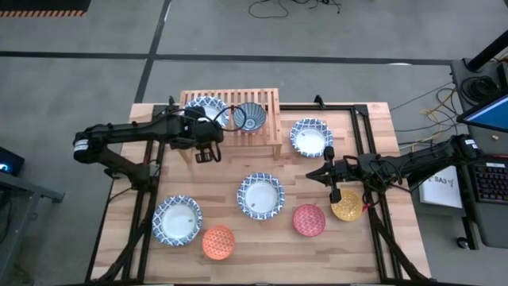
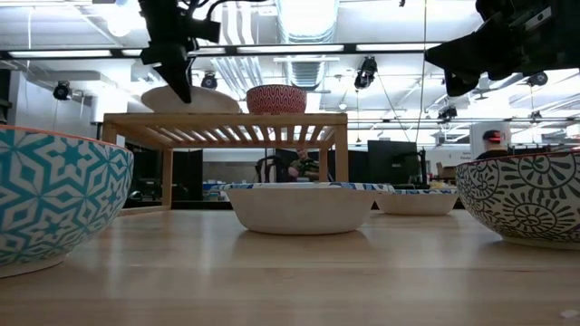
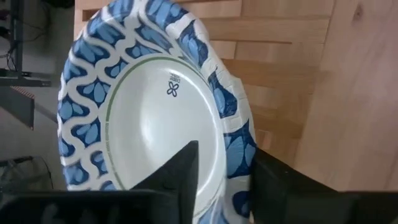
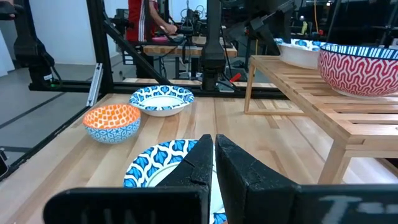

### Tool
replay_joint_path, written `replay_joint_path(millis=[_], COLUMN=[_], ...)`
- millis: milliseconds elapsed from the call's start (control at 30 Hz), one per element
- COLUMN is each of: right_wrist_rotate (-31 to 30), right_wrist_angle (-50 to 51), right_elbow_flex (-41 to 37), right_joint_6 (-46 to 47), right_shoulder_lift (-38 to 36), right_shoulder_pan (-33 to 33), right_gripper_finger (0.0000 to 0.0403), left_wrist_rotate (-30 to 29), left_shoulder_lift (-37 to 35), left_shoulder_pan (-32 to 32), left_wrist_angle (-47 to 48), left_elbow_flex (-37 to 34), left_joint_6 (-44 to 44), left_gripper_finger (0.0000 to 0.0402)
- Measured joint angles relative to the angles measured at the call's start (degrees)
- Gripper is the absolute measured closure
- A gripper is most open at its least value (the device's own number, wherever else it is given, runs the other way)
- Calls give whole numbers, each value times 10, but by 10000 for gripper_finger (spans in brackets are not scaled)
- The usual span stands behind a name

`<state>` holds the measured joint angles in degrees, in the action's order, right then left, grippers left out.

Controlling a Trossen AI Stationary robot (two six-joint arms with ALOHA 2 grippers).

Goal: Place and stack bowls onto a shelf
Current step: Put the white pattern bowl on the shelf, then stack the white pattern bowl on top of the other white pattern bowl on the shelf

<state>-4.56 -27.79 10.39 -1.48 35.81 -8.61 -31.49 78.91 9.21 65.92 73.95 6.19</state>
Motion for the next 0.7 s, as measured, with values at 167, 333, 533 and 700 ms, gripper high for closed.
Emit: replay_joint_path(millis=[167, 333, 533, 700], right_wrist_rotate=[0, 0, 0, 0], right_wrist_angle=[0, 0, 0, 0], right_elbow_flex=[0, 0, 0, 0], right_joint_6=[3, 5, 6, 11], right_shoulder_lift=[0, 0, 0, 0], right_shoulder_pan=[0, 0, 0, 0], right_gripper_finger=[394, 394, 394, 394], left_wrist_rotate=[0, 0, 1, 29], left_shoulder_lift=[0, 0, 0, 0], left_shoulder_pan=[0, 0, -1, -3], left_wrist_angle=[-5, -7, -2, 27], left_elbow_flex=[0, 3, 20, 49], left_joint_6=[0, -5, -11, -24], left_gripper_finger=[251, 205, 155, 139])
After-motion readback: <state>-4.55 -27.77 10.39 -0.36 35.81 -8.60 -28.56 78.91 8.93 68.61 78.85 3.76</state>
